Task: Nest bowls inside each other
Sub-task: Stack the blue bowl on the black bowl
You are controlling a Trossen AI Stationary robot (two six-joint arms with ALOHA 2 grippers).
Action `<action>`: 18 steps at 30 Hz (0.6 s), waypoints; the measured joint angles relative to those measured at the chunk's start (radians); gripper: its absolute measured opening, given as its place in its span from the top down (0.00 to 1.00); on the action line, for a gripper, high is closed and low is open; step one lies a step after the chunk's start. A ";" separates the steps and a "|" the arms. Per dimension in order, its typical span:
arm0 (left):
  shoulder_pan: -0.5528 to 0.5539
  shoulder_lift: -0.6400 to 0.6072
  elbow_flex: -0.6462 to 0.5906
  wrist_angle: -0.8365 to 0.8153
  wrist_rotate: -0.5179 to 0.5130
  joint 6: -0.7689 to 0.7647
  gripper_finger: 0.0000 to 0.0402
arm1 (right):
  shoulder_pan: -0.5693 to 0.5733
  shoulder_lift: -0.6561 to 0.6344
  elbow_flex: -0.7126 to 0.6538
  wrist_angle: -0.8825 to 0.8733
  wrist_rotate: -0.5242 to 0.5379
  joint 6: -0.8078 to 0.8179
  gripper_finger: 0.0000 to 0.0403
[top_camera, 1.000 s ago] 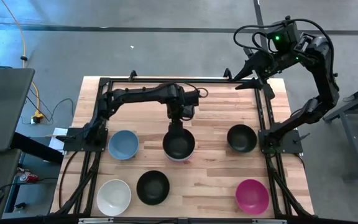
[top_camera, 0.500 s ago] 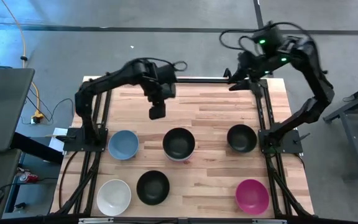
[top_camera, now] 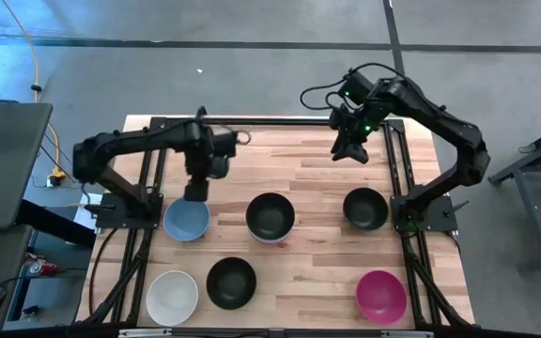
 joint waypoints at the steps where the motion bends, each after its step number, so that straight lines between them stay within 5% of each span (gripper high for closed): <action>1: 0.000 -0.020 -0.055 0.020 -0.001 -0.005 0.66 | 0.000 -0.001 -0.003 0.016 -0.001 0.000 0.68; 7: -0.003 -0.144 -0.302 0.192 -0.025 -0.025 0.67 | 0.000 -0.011 0.052 0.090 -0.015 -0.001 0.68; 18: -0.003 -0.212 -0.497 0.316 -0.048 -0.049 0.67 | 0.053 -0.086 0.107 0.237 -0.111 -0.001 0.68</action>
